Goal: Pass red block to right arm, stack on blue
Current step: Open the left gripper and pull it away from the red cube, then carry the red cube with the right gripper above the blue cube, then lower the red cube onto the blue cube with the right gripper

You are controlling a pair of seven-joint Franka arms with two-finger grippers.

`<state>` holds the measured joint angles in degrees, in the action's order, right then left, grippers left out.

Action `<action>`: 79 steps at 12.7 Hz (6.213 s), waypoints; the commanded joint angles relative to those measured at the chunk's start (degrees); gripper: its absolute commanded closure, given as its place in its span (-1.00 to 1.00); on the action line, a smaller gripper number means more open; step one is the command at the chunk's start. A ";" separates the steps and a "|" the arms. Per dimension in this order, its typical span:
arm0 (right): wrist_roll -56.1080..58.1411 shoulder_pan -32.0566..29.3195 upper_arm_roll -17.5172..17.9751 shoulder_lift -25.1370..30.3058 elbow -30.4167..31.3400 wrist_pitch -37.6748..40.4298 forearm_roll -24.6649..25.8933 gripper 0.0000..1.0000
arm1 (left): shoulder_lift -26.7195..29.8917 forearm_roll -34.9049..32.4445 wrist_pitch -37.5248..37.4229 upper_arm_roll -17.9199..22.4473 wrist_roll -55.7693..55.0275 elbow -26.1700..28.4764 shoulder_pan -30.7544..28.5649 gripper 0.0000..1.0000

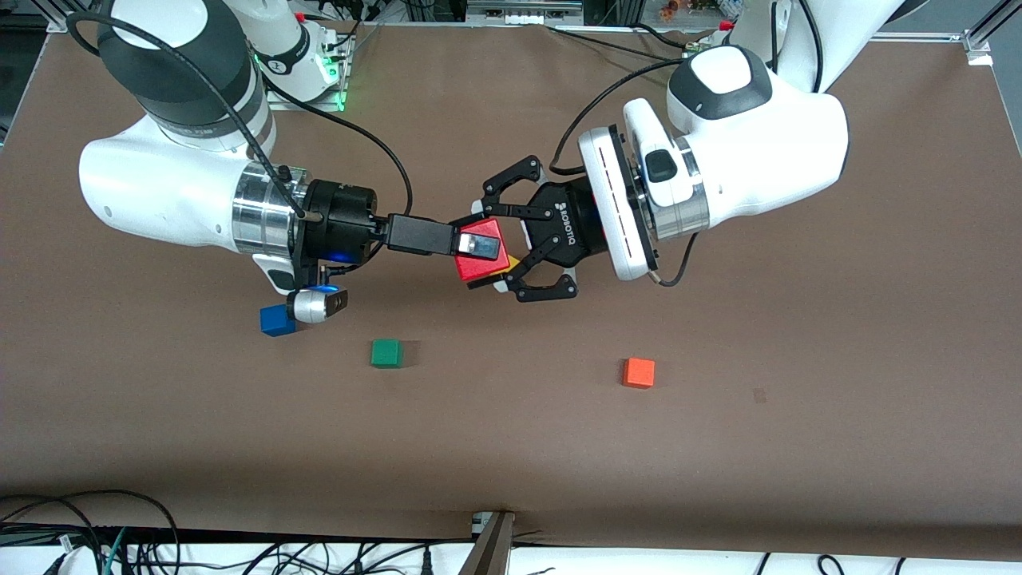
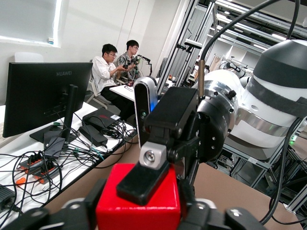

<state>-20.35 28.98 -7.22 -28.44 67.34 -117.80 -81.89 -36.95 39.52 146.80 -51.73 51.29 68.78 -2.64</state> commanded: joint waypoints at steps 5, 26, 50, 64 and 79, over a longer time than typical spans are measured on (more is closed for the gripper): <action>-0.22 0.02 -0.07 -0.74 -1.59 0.12 0.68 0.98 | 0.65 -1.19 -2.03 -0.82 0.74 0.47 -4.81 -1.00; 4.71 -2.00 -0.25 -4.09 14.99 3.99 68.06 1.00 | 5.92 -53.82 -64.71 6.73 -4.71 1.89 -43.41 -1.00; 31.07 -3.32 -12.38 8.66 60.98 -44.00 84.53 1.00 | 38.26 -44.73 -51.98 43.88 -38.01 28.58 -7.30 -1.00; 28.52 -4.55 -11.58 7.52 61.42 -45.24 79.87 1.00 | 39.85 -39.25 -49.32 47.51 -48.74 28.89 -3.16 -1.00; 28.61 -4.55 -10.27 8.40 65.38 -53.94 79.69 0.97 | 34.84 -39.34 -54.60 46.46 -48.39 20.25 -2.81 -1.00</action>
<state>8.65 24.51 -17.81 -21.86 130.84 -170.80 -1.58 -1.37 -0.95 93.87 -5.26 2.57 91.31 -5.51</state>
